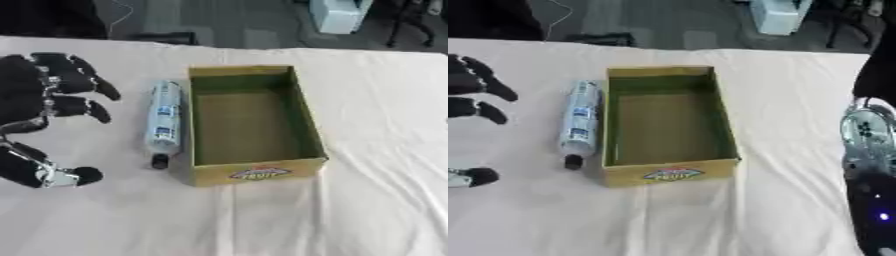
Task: Pick up objects on the table and place them in the box.
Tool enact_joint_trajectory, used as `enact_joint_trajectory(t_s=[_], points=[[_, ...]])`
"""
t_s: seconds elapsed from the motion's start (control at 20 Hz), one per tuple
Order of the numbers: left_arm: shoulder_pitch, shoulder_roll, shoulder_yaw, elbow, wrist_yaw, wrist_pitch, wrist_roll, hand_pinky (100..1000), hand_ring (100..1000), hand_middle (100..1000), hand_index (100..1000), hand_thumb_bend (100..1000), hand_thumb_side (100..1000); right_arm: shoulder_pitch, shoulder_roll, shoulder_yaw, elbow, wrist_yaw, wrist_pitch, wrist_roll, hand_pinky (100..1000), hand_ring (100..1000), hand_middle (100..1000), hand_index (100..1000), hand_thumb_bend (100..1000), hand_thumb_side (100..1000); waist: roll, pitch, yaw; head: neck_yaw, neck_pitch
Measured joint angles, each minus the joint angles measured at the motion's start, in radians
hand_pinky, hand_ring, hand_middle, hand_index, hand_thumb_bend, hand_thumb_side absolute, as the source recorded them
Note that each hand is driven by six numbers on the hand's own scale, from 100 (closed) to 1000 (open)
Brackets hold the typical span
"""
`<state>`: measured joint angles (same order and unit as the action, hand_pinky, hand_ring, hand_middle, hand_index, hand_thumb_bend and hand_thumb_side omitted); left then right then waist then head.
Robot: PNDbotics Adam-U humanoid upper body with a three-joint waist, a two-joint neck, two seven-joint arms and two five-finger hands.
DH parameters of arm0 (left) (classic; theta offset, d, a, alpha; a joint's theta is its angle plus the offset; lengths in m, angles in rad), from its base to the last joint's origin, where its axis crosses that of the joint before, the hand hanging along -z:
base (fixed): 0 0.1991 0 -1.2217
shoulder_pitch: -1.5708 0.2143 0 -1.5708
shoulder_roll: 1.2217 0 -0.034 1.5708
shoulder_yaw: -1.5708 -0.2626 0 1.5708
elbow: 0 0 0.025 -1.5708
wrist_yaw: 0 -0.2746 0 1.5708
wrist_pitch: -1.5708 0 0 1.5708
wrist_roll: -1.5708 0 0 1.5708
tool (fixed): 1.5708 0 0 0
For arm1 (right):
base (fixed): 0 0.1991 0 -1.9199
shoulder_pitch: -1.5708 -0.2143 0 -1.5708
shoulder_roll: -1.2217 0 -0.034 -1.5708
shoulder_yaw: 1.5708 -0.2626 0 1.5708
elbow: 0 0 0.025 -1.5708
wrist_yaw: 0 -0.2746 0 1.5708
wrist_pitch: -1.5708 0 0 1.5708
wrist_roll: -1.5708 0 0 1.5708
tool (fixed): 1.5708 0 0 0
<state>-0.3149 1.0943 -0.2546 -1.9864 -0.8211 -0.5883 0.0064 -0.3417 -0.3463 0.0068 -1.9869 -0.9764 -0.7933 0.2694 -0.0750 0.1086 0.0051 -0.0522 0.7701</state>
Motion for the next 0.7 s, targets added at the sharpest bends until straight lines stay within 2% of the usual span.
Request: enact_joint_trajectory(t_s=[0.4, 0.7], points=[[-0.034, 0.019, -0.037, -0.002, -0.165, -0.046, 0.032, 802, 808, 740, 684, 427, 546, 0.000, 0.000, 0.005, 0.000, 0.000, 0.011, 0.003, 317, 432, 471, 667, 100, 860, 0.006, 0.001, -0.010, 0.001, 0.000], [-0.072, 0.026, -0.043, -0.001, -0.238, -0.041, 0.081, 812, 821, 739, 683, 375, 521, 0.000, 0.000, 0.005, 0.000, 0.000, 0.020, 0.003, 317, 432, 471, 667, 100, 859, 0.009, 0.001, -0.016, 0.001, 0.000]])
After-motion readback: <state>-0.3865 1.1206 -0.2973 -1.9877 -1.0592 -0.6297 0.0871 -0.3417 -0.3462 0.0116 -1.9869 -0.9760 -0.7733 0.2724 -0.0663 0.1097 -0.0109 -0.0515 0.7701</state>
